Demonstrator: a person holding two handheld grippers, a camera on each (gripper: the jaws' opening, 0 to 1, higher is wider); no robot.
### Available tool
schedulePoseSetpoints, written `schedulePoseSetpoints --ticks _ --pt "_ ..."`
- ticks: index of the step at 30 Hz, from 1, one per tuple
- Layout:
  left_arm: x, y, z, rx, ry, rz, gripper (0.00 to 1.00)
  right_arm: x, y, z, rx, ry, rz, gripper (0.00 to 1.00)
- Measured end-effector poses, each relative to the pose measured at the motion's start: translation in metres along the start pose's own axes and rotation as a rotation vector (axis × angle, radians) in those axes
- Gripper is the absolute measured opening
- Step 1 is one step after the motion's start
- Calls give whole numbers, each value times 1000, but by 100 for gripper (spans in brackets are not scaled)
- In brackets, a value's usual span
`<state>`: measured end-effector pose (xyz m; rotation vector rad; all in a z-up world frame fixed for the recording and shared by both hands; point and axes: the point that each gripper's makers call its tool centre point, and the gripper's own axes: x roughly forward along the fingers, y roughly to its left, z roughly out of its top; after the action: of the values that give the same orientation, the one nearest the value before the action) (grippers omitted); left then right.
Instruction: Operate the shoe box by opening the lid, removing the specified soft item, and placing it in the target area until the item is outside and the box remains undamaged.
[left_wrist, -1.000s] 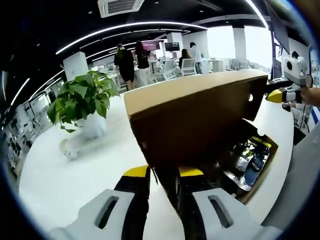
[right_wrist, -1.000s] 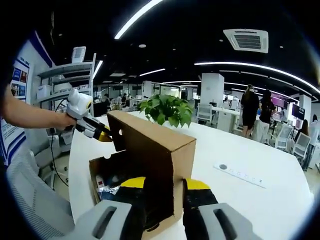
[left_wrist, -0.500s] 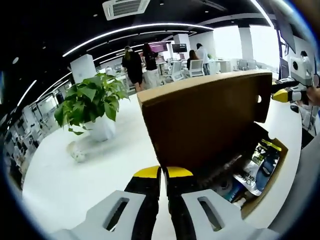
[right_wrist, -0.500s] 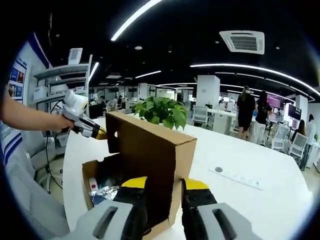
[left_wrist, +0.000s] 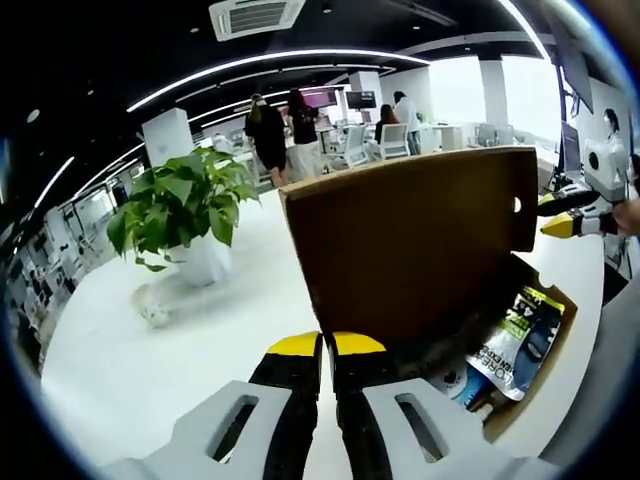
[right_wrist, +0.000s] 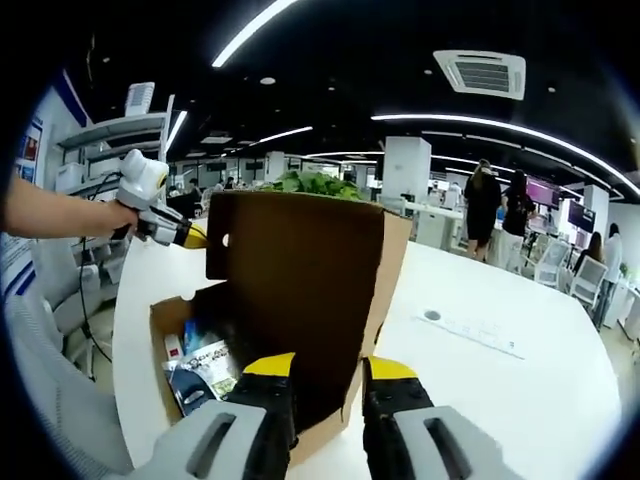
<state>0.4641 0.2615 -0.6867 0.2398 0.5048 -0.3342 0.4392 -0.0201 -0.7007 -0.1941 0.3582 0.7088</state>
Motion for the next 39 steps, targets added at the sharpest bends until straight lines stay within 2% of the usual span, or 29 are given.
schedulePoseSetpoints --ticks 3,5,15,21,32,35,39 --pt "2 1 2 5 1 0 1 2 -3 -8 -10 19 -17 12" --pt "3 2 3 5 -1 -1 1 4 -7 -12 -53 35 -34 8" --pt "9 6 6 5 -2 -5 1 14 -15 -24 -62 76 -48 0" --pt "13 8 6 -2 -9 -4 1 14 -18 -23 -84 69 -58 0" --pt "26 1 -32 -27 58 -16 1 16 -20 -22 -111 65 -61 0" --pt "28 0 -37 -43 64 -18 1 17 -21 -22 -116 63 -62 0" --pt "31 1 -35 -69 52 -19 1 19 -25 -21 -122 63 -62 0"
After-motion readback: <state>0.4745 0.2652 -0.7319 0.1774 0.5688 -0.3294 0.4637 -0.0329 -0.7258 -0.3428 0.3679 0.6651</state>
